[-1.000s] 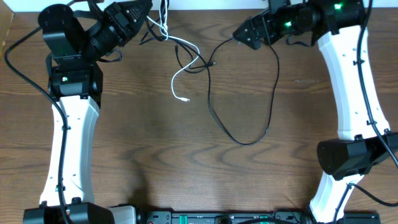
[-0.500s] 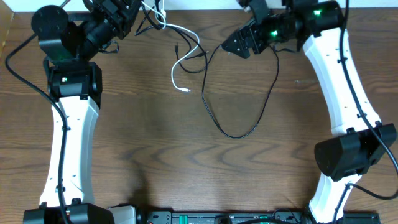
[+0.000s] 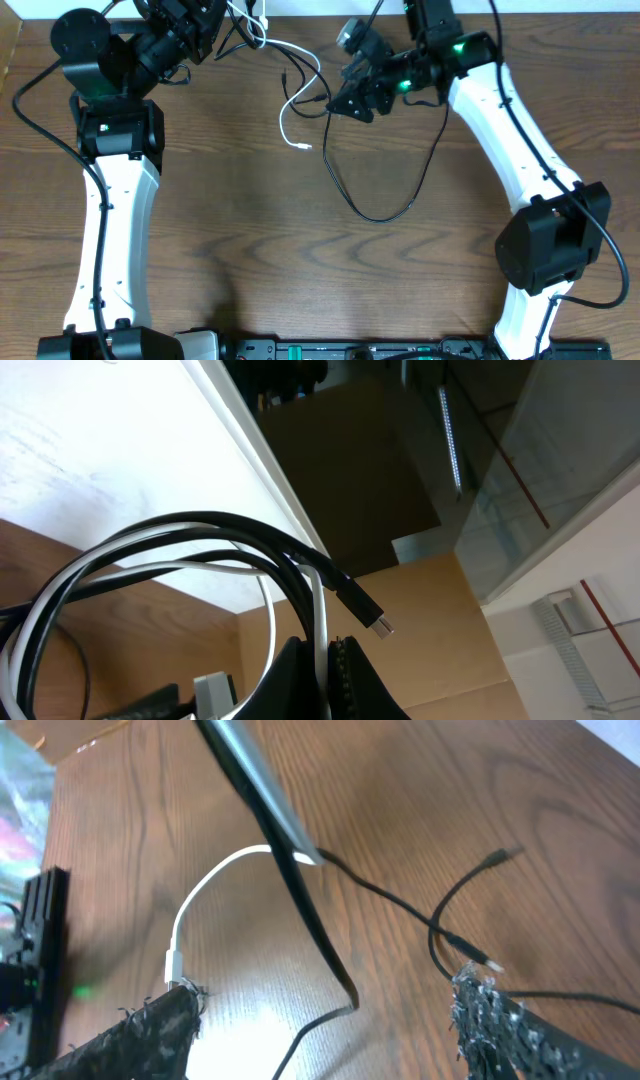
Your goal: Untangle cables
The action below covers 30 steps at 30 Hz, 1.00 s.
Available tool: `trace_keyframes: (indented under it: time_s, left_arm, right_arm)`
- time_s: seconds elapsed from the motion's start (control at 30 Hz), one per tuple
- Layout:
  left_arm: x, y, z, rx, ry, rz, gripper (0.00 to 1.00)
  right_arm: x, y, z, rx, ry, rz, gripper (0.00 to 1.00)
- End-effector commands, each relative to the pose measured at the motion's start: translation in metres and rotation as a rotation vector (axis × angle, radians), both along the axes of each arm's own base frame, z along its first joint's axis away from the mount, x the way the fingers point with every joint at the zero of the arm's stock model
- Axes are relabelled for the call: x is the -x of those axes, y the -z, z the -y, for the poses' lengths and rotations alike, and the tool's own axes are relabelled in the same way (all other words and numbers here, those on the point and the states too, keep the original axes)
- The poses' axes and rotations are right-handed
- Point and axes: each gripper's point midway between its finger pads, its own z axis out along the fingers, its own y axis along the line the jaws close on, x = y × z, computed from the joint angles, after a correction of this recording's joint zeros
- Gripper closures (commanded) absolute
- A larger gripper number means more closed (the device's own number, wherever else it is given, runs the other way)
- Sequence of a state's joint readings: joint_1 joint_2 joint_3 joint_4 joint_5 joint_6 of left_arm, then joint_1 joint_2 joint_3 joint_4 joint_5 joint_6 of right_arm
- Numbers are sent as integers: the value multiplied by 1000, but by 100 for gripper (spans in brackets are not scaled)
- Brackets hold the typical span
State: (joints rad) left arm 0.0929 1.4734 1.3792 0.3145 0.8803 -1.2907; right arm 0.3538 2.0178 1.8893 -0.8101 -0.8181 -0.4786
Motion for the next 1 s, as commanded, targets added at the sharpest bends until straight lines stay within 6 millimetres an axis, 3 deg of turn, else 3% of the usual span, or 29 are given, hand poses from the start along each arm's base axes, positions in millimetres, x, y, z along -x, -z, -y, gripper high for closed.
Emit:
trace_keyframes:
  time_s: [0.0, 0.17, 0.23, 0.27, 0.4, 0.57, 0.63, 0.67, 0.7, 0.8, 0.87, 0.97]
  left_arm:
    - [9, -18, 5, 7, 4, 38, 93]
    - [10, -18, 7, 6, 12, 38, 93]
    - [10, -17, 8, 6, 16, 38, 93]
    - [11, -17, 8, 6, 16, 38, 92]
    - [11, -17, 8, 5, 17, 38, 93]
    - [10, -17, 7, -49, 3, 88, 93]
    - [9, -15, 6, -168, -19, 185, 92]
    - [5, -7, 3, -241, -45, 208, 93]
    - [3, -1, -1, -263, -63, 197, 93]
    - [-7, 24, -18, -301, -141, 91, 93]
    - [-13, 47, -35, -333, -211, -8, 92]
    - [-14, 58, -45, -379, -238, -34, 92]
  right_arm:
    - [0, 8, -12, -38, -9, 6, 23]
    - [-23, 27, -22, -55, 74, -3, 27]
    - [-29, 31, -25, -68, 88, -9, 34]
    - [-32, 33, -26, -76, 97, -14, 41]
    - [-44, 37, -21, -70, 164, -36, 97]
    - [-63, 39, 8, -56, 328, -117, 99]
    - [-75, 41, 35, -67, 438, -202, 99]
    - [-85, 53, 67, -39, 581, -289, 99]
    - [-88, 62, 84, -8, 656, -329, 99]
    - [-89, 85, 132, 103, 832, -396, 99]
    - [-86, 100, 175, 194, 952, -434, 99]
    - [-80, 109, 213, 248, 1037, -480, 99]
